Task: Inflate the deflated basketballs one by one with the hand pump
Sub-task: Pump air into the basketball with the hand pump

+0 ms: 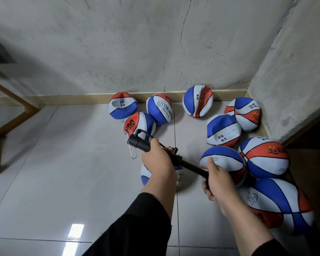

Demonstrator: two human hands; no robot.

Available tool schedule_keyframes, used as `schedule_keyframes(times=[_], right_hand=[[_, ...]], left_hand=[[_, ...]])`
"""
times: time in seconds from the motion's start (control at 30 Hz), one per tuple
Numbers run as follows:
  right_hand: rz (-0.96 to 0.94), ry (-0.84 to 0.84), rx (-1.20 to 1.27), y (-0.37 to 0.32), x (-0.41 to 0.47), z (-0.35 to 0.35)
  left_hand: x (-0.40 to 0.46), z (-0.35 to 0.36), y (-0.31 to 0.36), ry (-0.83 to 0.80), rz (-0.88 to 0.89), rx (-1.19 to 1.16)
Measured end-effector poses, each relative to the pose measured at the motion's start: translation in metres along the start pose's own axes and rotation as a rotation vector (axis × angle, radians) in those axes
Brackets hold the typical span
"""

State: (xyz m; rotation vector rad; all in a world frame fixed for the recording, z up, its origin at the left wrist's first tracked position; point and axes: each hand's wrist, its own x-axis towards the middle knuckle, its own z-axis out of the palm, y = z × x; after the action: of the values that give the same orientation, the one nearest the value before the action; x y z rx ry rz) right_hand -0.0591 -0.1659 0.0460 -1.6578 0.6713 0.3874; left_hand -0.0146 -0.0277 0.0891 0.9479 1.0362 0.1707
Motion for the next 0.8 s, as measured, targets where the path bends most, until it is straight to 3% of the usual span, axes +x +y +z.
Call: schedule_keyframes(times=[0.37,0.7,0.8], right_hand=[[-0.054,0.015,-0.041,0.000,0.005,0.025],[-0.155,0.020,-0.144,-0.002,0.002,0.039],[-0.082,-0.003,-0.066,-0.001,0.002,0.022]], left_hand=[[-0.006,0.002,-0.007,0.039,0.023,0.056],[-0.017,0.002,-0.013,-0.058,-0.009,0.074],[-0.012,0.002,-0.005,-0.055,0.005,0.039]])
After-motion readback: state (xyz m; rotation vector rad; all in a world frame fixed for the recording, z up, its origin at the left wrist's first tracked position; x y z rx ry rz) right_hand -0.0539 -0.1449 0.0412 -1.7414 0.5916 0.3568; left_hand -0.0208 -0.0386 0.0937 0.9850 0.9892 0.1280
